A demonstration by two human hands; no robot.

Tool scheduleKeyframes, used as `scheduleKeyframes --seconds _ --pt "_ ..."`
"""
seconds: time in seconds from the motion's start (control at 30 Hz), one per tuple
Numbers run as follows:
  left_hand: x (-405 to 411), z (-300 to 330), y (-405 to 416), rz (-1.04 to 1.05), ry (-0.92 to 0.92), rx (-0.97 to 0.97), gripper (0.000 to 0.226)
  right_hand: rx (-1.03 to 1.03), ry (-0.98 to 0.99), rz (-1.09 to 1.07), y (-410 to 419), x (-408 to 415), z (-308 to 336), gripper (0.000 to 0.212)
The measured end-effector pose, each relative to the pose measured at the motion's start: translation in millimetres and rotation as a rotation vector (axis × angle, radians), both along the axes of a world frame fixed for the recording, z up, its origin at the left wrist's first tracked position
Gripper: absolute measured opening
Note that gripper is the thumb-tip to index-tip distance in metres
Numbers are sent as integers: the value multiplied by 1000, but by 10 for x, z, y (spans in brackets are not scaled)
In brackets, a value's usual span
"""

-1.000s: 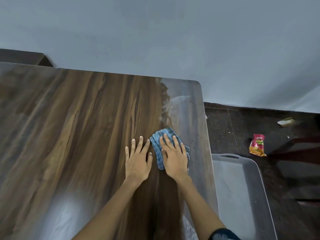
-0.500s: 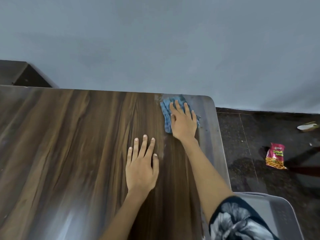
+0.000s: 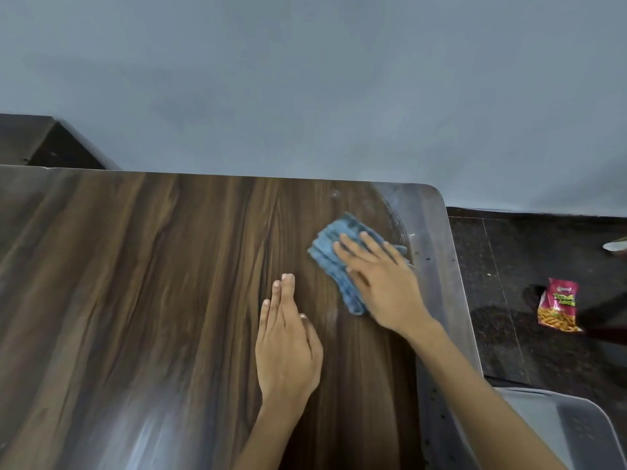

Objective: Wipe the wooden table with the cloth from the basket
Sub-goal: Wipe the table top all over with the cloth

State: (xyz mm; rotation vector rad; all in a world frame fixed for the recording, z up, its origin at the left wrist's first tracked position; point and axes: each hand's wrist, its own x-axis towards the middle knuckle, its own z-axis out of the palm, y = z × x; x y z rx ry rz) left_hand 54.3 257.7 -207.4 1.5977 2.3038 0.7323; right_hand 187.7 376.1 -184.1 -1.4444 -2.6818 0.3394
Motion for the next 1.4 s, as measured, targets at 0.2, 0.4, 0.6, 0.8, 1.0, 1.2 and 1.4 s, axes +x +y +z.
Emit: scheduleKeyframes --seconds 0.2,0.4,0.6,0.8,1.0,1.2,1.4 --pt "4 43 -17 15 -71 49 54 39 -48 -417 793 -176 26 51" --pt "-51 112 -88 82 -234 149 62 17 -19 11 -66 -450 14 53" --pt "-75 111 -298 45 -236 109 64 0 -97 -114 -341 72 50 50" --pt "-60 78 -483 -20 -219 49 68 -23 -118 -297 788 -573 95 55" --pt "-99 33 -642 -96 -167 130 70 -33 11 141 -193 -765 109 55" --pt "-123 74 -893 -132 -160 102 64 -40 0 -43 -869 212 52 52" --pt "-120 76 -1153 -115 -148 39 57 -27 -97 -346 -480 -157 143 57"
